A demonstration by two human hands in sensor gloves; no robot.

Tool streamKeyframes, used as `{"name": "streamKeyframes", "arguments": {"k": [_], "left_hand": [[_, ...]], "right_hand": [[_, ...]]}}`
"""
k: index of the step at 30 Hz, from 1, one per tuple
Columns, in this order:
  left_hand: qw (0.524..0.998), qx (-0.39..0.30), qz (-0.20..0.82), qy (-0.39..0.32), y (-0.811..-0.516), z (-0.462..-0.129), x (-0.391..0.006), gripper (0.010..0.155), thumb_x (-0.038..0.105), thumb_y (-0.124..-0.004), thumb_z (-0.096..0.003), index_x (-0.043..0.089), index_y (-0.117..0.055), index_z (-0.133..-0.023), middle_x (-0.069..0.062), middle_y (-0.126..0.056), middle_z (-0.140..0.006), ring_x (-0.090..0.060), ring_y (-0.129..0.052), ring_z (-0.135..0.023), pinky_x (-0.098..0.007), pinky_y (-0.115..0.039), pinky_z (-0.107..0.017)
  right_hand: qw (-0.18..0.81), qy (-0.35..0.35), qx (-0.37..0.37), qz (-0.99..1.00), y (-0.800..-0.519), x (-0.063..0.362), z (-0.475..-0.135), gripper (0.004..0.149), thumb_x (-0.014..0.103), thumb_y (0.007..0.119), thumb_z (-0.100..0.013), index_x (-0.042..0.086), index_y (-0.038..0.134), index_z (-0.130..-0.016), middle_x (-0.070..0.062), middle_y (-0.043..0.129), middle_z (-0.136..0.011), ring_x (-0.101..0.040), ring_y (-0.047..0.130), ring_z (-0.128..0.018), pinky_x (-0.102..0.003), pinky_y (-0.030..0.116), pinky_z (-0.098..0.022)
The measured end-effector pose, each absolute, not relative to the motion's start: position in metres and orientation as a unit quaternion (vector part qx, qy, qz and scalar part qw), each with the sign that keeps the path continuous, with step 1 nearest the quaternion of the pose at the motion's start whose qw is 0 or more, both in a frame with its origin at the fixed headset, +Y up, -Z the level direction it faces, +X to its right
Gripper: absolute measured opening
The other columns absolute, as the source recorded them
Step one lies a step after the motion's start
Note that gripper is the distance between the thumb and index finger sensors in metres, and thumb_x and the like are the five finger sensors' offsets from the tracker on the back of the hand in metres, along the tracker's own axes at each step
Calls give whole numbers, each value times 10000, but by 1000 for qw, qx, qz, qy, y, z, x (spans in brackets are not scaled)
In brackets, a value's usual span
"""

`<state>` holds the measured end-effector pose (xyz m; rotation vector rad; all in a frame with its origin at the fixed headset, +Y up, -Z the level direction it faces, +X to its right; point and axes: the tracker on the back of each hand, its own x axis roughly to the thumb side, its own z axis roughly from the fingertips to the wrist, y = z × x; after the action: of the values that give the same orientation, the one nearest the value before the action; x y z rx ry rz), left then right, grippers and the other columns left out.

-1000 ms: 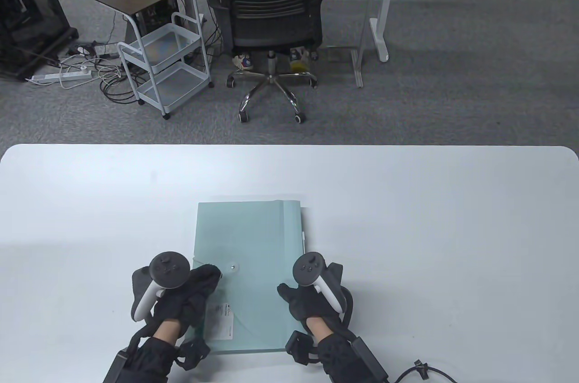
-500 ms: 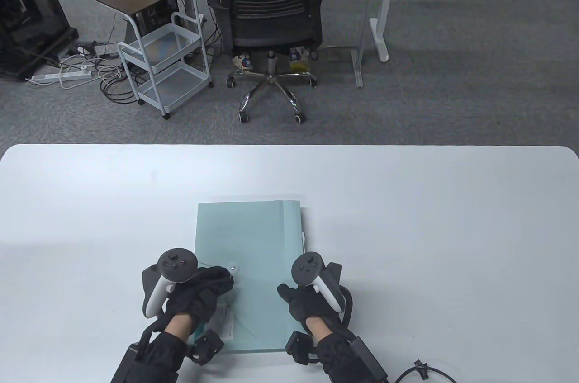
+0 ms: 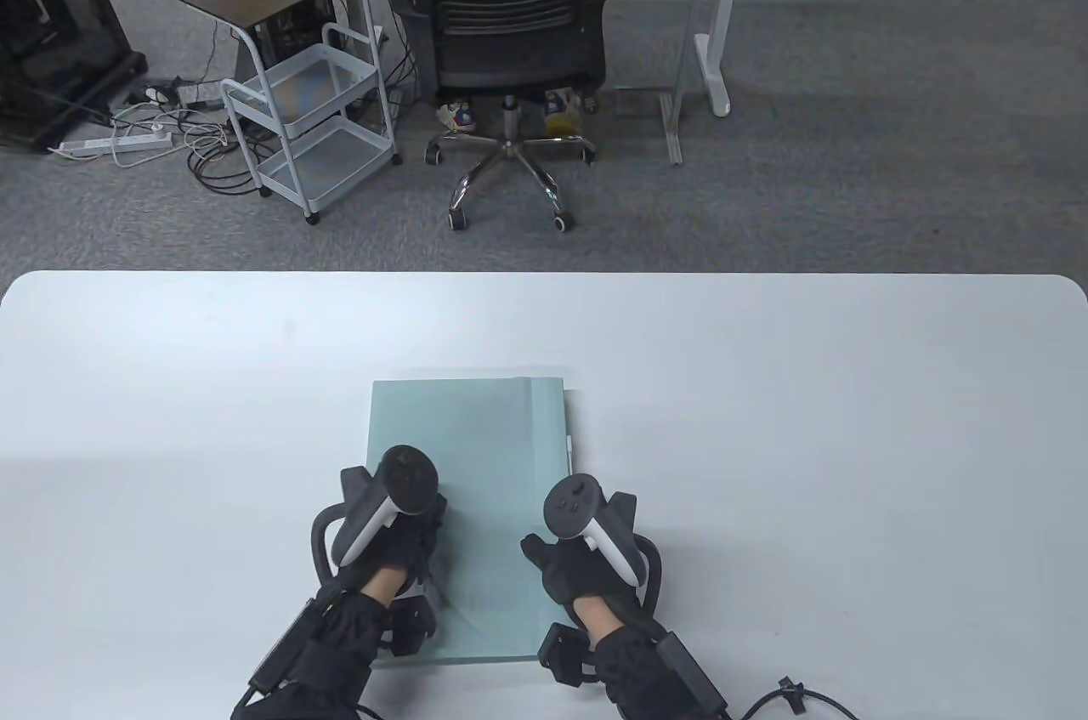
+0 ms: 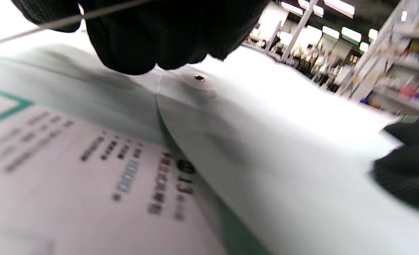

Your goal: Sort materials into accordion folder compartments

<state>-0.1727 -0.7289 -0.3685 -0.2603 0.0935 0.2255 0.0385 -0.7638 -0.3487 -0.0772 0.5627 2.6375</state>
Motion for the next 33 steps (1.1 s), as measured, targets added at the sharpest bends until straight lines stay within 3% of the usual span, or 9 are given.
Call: {"name": "streamKeyframes", "arguments": {"k": [5, 9, 12, 24, 33], "left_hand": [[987, -152, 2, 45, -732, -388, -150, 441, 288, -686, -707, 21, -717, -1056, -8, -903, -689, -359, -929, -719, -712, -595, -697], [985, -163, -38, 41, -735, -399, -137, 426, 286, -718, -691, 17, -730, -1021, -8, -907, -642, -326, -953, -684, -696, -620, -699], [985, -166, -43, 18, -736, -399, -127, 407, 275, -734, -681, 11, -769, -988, 66, -919, -607, -325, -957, -666, -696, -620, -701], [964, -236, -85, -91, -740, -379, -122, 383, 244, -643, -707, 56, -686, -1037, -9, -857, -723, -389, -884, -752, -720, -589, -699], [959, -204, -145, -132, -736, -353, -136, 392, 239, -615, -712, 94, -663, -1072, -18, -843, -772, -389, -865, -783, -717, -581, -703]], "right_hand": [[217, 202, -26, 955, -764, 38, -348, 846, 392, 634, -630, -64, 127, -1130, -337, 286, -1127, -419, 548, -864, -604, 536, -642], [212, 199, -25, 957, -764, 37, -348, 847, 392, 633, -630, -68, 126, -1130, -340, 288, -1125, -419, 548, -862, -604, 538, -640], [207, 197, -25, 958, -764, 36, -348, 849, 389, 634, -631, -72, 125, -1129, -344, 288, -1122, -422, 549, -857, -599, 540, -639], [204, 186, -22, 961, -766, 30, -346, 853, 356, 632, -636, -140, 115, -1098, -412, 288, -1091, -463, 550, -810, -576, 594, -596], [212, 190, -22, 958, -766, 32, -346, 848, 362, 630, -635, -130, 122, -1103, -407, 287, -1094, -462, 548, -816, -574, 596, -599]]}}
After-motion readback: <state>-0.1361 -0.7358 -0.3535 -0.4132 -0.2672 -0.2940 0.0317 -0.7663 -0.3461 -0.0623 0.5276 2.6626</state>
